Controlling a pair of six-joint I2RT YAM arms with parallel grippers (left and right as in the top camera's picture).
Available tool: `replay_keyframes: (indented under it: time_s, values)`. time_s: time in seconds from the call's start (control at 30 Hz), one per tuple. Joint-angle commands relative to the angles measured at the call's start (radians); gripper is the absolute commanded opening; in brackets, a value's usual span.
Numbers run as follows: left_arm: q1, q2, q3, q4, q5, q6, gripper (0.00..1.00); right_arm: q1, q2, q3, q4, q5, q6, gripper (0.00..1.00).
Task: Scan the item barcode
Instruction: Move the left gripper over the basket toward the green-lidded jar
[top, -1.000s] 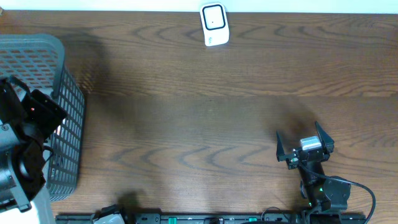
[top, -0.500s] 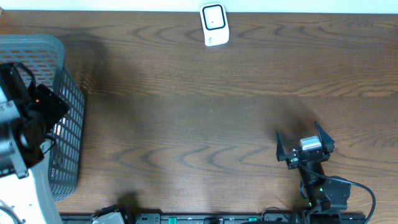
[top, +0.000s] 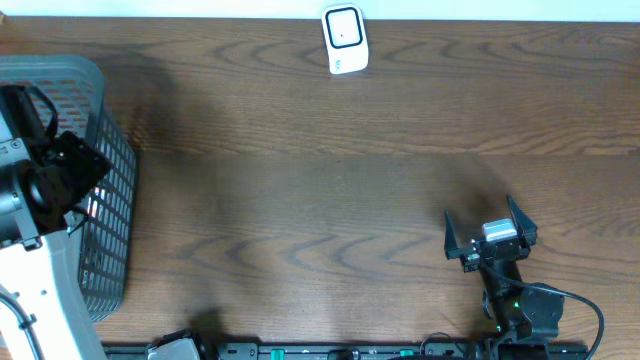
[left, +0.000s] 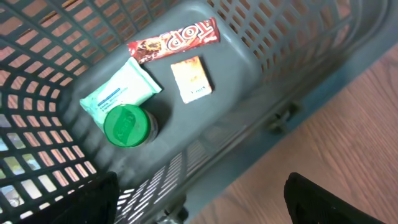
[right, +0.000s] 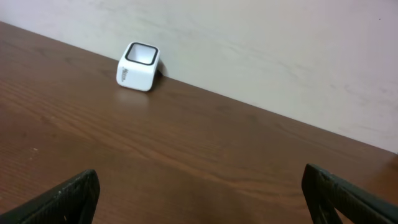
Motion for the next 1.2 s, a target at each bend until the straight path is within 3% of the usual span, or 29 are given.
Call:
replay_keyframes:
  time_s: [0.0,0.6,0.83,1.03,1.17]
  values:
    - [0.016,-0.001,-0.004,0.001,-0.017,-0.014,0.85,0.002,-0.003,0.0,-0.004,0.006,0.007,0.99]
    - [0.032,0.145,-0.008,0.027,-0.052,-0.043,0.85,0.002,-0.003,0.0,-0.004,0.005,0.007,0.99]
    - [0.188,0.208,-0.008,-0.033,-0.077,-0.195,0.85,0.002,-0.003,0.0,-0.004,0.005,0.007,0.99]
    - [0.312,0.253,-0.023,-0.066,0.043,-0.232,0.85,0.002,-0.003,0.0,-0.004,0.005,0.007,0.99]
    - [0.367,0.256,-0.081,-0.063,0.048,-0.323,0.85,0.002,-0.003,0.0,-0.004,0.005,0.007,0.99]
